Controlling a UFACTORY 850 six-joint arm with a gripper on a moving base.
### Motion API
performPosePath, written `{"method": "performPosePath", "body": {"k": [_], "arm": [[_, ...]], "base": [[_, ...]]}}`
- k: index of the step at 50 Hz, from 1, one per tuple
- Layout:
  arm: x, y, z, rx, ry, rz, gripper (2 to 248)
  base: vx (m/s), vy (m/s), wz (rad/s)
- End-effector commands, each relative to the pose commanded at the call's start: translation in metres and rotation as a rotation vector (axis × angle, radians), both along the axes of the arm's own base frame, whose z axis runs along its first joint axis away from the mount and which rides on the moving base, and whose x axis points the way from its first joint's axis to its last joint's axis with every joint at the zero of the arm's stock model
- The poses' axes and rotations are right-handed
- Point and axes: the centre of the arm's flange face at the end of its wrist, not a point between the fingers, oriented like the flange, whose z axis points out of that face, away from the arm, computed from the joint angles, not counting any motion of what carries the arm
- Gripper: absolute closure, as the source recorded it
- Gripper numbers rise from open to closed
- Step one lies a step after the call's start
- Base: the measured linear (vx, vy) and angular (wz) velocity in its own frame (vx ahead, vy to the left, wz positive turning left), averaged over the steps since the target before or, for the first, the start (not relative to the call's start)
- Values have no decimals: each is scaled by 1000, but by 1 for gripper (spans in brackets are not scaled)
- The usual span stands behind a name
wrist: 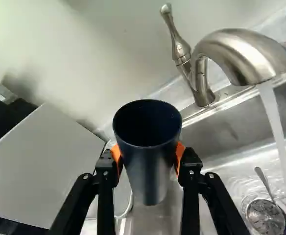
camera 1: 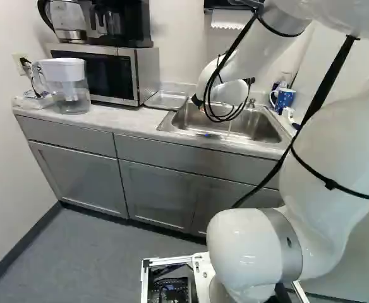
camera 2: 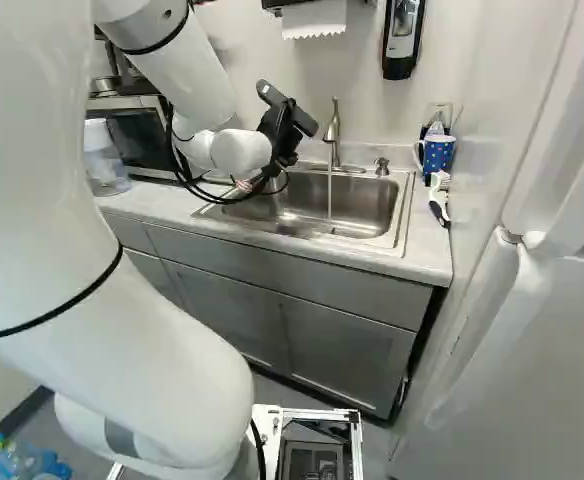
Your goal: Rinse the cup and place it in the tray
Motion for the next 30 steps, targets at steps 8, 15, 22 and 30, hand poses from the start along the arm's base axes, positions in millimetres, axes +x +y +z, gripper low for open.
{"method": "performPosePath", "body": {"k": [8,15,22,30], "arm": [[0,0,0,-82,6,19,127],[0,0,0,-153,11,36,127],[0,0,0,-225,17,52,127],[0,0,0,-306,23,71,127]], "base": [[0,0,0],[0,0,0],[0,0,0],[0,0,0]]}}
